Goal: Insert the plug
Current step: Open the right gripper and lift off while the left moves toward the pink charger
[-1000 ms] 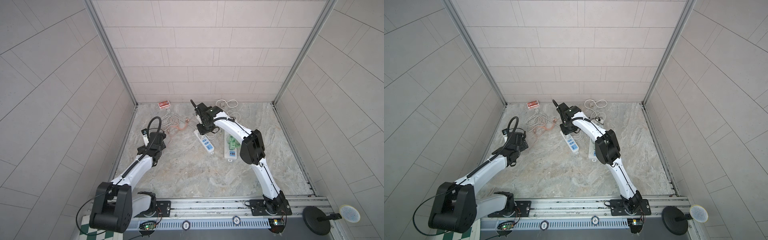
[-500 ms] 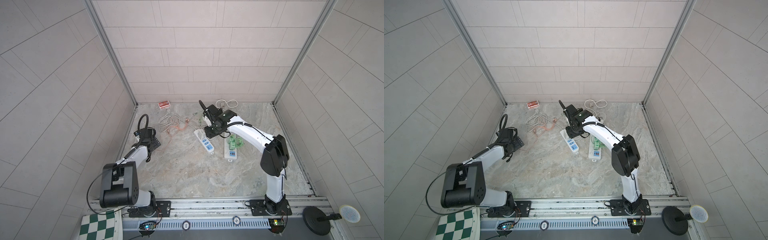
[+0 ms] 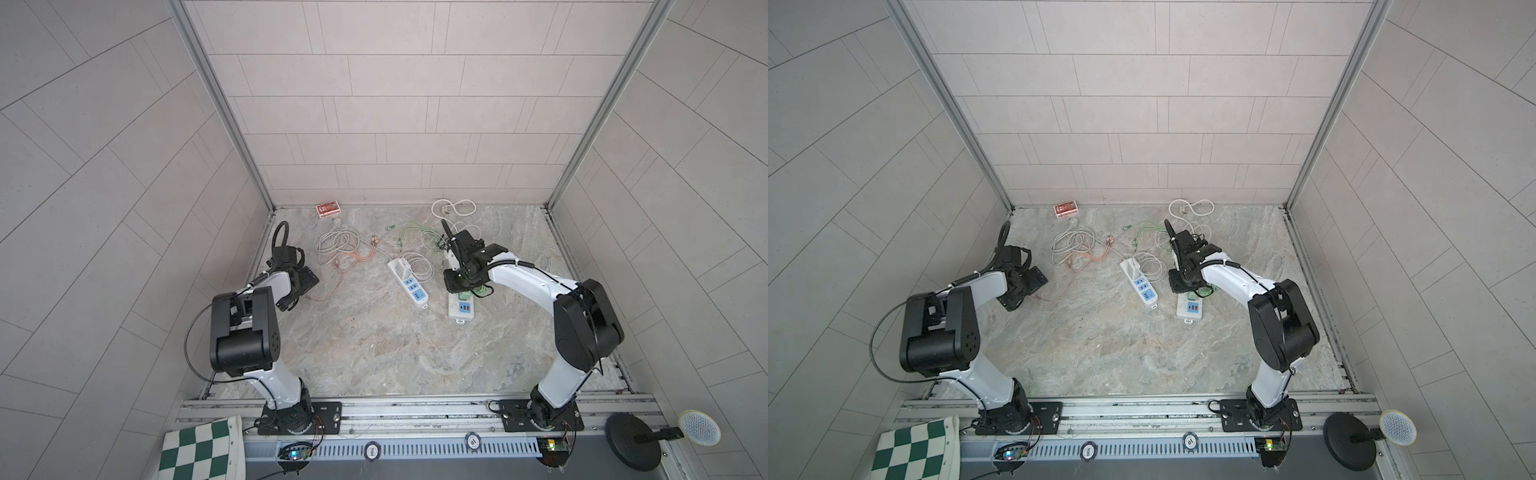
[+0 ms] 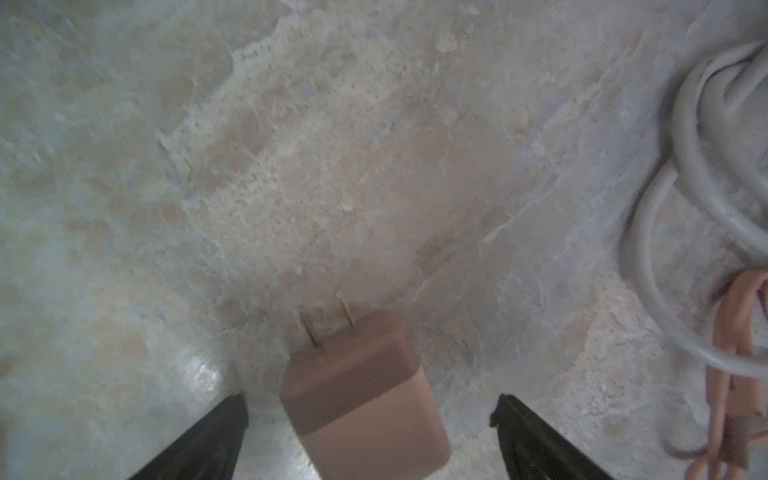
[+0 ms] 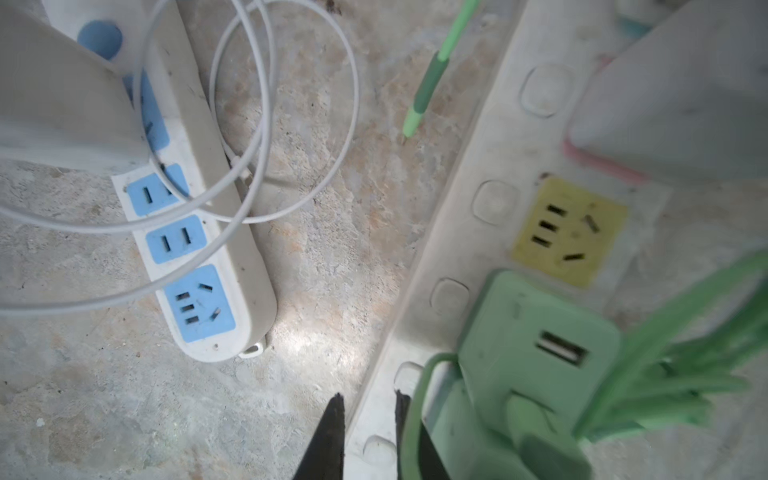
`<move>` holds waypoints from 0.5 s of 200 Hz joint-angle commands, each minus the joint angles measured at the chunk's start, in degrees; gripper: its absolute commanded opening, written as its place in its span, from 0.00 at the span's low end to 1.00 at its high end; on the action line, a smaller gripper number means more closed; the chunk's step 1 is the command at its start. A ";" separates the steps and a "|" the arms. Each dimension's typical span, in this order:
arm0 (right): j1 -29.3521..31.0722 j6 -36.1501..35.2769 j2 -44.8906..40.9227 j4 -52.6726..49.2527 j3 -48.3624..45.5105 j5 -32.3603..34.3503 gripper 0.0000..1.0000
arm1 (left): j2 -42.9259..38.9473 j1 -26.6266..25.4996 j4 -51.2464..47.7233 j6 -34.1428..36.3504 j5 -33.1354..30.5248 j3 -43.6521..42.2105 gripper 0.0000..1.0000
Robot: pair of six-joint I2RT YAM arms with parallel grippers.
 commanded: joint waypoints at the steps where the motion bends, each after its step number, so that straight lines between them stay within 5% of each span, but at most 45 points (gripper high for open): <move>1: 0.32 0.78 3.10 3.98 -0.07 -2.77 0.21 | 3.09 0.82 -3.05 -0.69 2.03 2.23 1.00; 62: -0.62 3.81 7.39 7.93 2.73 -5.83 0.20 | 5.31 0.08 -3.07 0.73 6.42 3.37 0.69; 100: -0.66 6.43 10.40 10.30 5.26 -8.39 0.21 | 6.03 -4.96 -2.82 1.64 8.97 2.11 0.51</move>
